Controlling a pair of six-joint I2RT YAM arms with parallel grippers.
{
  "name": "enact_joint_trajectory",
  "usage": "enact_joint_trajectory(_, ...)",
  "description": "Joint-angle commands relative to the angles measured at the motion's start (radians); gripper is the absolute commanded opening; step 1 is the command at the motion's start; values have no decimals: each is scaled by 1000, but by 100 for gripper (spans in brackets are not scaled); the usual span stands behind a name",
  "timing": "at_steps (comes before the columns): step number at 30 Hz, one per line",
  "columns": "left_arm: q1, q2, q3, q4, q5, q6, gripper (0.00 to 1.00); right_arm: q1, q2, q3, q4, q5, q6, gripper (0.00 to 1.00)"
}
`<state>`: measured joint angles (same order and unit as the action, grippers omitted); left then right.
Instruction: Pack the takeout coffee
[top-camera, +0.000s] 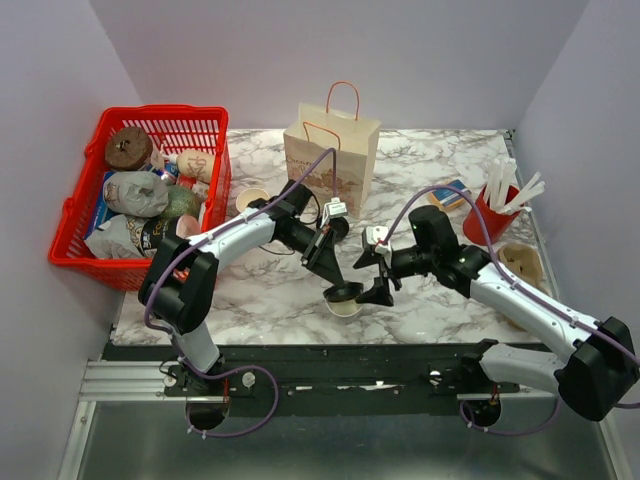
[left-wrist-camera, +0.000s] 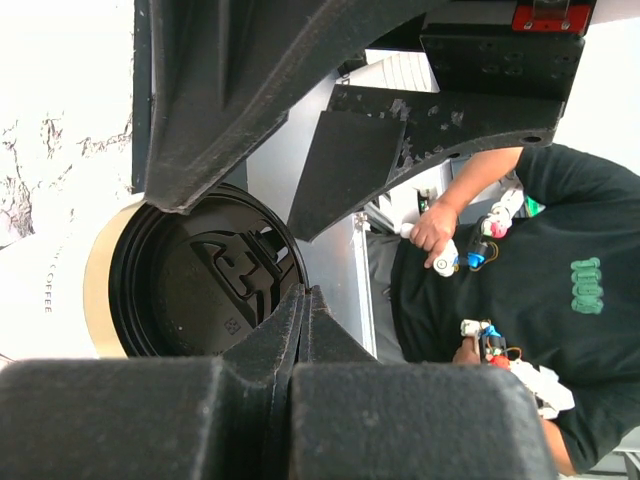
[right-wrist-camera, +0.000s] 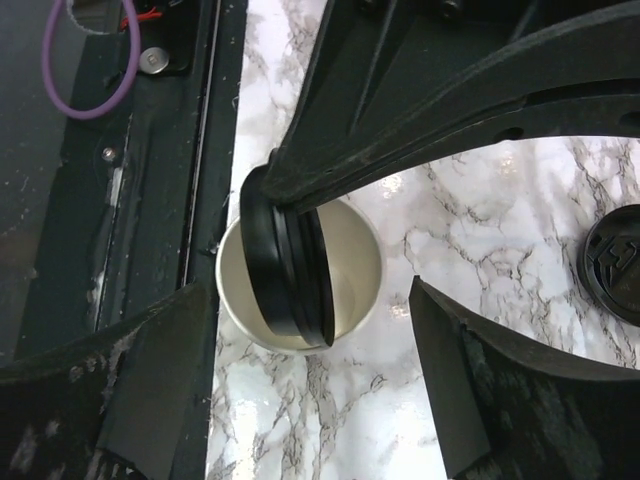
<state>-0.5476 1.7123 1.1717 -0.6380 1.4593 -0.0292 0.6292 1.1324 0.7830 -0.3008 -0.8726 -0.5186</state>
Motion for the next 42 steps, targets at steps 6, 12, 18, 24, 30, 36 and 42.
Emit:
enact_joint_trajectory(6,-5,-3,14,15,-5,12,5,10,29,-28,112,58,89,79)
enact_joint_trajectory(12,-5,-13,13,27,-7,5,11,10,43,-36,147,58,134,74)
enact_joint_trajectory(18,-3,-17,11,38,-25,-3,23,10,61,-30,144,35,144,65)
enact_joint_trajectory(24,0,-22,14,54,-54,-20,33,10,66,-31,138,26,158,61)
enact_joint_trajectory(30,34,-49,16,86,-158,-47,45,10,75,-30,138,24,175,59)
enact_joint_trajectory(36,48,-82,-18,118,-234,-49,49,10,90,-28,147,34,186,60)
enact_joint_trajectory(42,48,-102,-66,169,-270,-66,49,10,104,-19,150,41,195,64)
